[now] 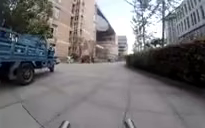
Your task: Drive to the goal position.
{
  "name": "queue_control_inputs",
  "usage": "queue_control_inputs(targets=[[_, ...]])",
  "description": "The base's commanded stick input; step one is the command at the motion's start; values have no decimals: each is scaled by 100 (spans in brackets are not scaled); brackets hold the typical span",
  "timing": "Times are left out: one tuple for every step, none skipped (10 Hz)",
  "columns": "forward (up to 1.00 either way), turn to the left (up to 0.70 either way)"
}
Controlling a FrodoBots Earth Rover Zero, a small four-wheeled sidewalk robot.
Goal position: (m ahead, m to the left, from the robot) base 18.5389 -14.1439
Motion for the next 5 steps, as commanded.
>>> queue_control_inputs(targets=[[0, 0], [0, 0], [0, 0], [0, 0], [0, 0]])
